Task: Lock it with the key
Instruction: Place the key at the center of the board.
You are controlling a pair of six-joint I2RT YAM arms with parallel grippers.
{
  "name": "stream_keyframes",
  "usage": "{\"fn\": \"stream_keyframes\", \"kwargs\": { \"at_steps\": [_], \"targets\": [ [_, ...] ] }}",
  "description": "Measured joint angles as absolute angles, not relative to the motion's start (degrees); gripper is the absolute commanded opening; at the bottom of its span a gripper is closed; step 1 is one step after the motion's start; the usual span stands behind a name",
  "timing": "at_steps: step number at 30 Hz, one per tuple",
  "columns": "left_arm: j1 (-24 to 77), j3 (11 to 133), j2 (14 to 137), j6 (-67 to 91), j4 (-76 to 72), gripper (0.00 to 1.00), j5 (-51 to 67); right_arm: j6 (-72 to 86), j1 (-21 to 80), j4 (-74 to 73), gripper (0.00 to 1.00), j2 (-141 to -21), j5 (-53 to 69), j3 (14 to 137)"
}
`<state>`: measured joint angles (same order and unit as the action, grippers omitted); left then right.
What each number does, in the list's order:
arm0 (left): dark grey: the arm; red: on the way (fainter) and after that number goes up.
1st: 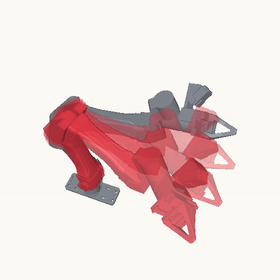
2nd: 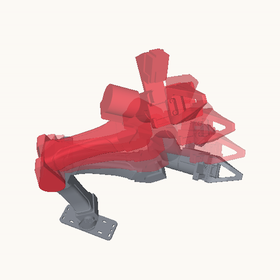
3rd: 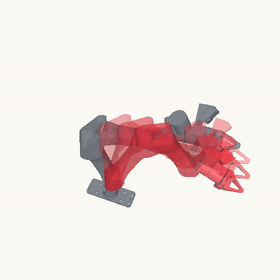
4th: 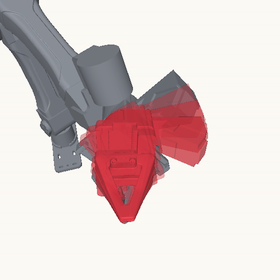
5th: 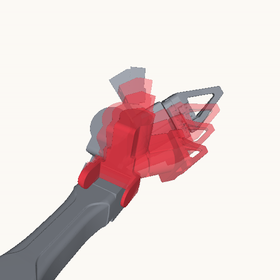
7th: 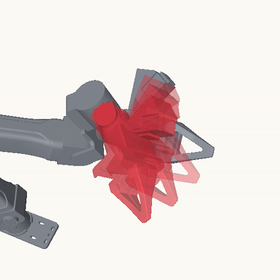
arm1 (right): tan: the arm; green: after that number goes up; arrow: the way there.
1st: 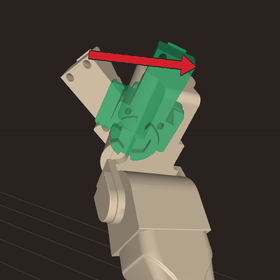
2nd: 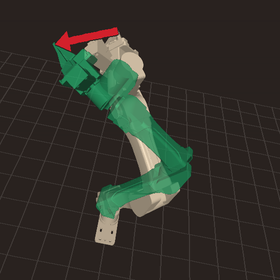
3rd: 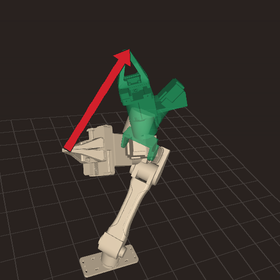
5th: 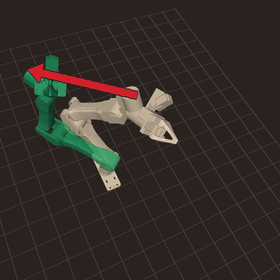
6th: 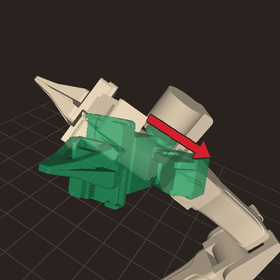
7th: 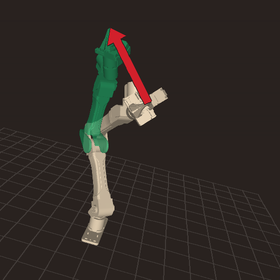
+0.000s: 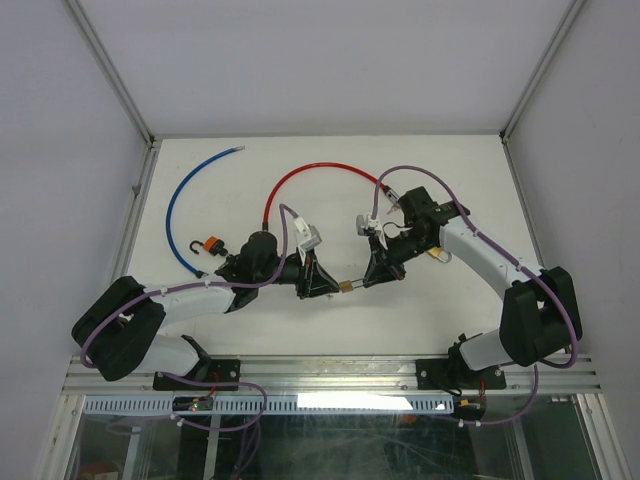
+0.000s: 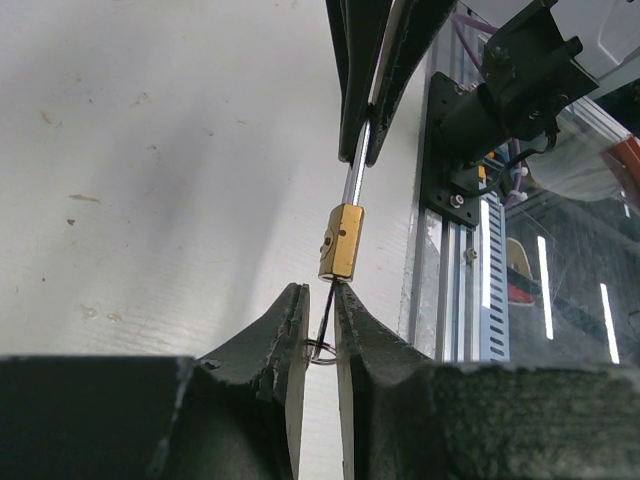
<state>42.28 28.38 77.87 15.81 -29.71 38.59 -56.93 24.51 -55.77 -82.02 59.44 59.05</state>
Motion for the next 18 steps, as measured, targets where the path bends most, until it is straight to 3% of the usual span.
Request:
{"fn": "stream_keyframes", "kwargs": {
  "at_steps": [4,8,18],
  "targets": [
    [42.3,28.6,77.9,15.1,-29.0,0.16,39.1,-56.9,24.5,-55.8,0.0,-82.0,59.5,59.0],
    [42.3,28.7,77.9,14.4,-28.2,0.0,39.4,-57.0,24.5,-55.9,0.0,-82.0,59.4,59.0],
    [42.3,28.5,76.9,12.7,-28.3,0.0,40.7,-57.2,24.5,-55.7,0.0,-82.0,59.6,59.0]
  ]
}}
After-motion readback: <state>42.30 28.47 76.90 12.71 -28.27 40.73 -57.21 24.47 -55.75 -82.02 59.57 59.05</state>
